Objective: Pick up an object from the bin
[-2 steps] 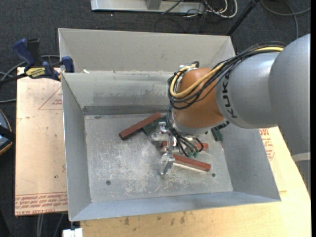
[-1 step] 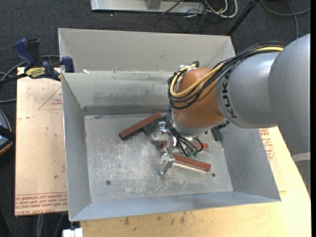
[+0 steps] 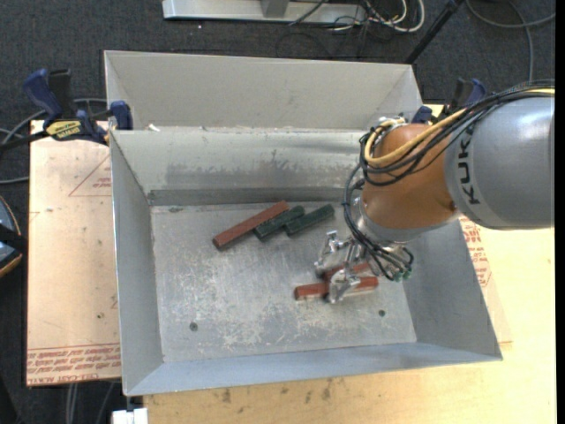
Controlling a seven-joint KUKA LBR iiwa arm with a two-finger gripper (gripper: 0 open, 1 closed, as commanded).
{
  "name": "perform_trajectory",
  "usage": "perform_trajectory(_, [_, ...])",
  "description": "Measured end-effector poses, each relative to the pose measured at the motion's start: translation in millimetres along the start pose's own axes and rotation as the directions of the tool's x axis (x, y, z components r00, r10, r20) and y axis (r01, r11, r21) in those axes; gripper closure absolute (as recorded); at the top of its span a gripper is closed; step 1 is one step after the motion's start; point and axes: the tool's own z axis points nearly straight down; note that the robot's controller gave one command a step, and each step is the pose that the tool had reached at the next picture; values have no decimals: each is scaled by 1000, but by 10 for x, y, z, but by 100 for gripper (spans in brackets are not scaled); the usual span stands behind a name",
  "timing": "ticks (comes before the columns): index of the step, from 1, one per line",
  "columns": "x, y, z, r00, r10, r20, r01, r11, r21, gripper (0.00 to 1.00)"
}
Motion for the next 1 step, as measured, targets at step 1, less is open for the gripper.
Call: perform_trajectory(1, [0,0,0,1000,0,0,0,1000,0,100])
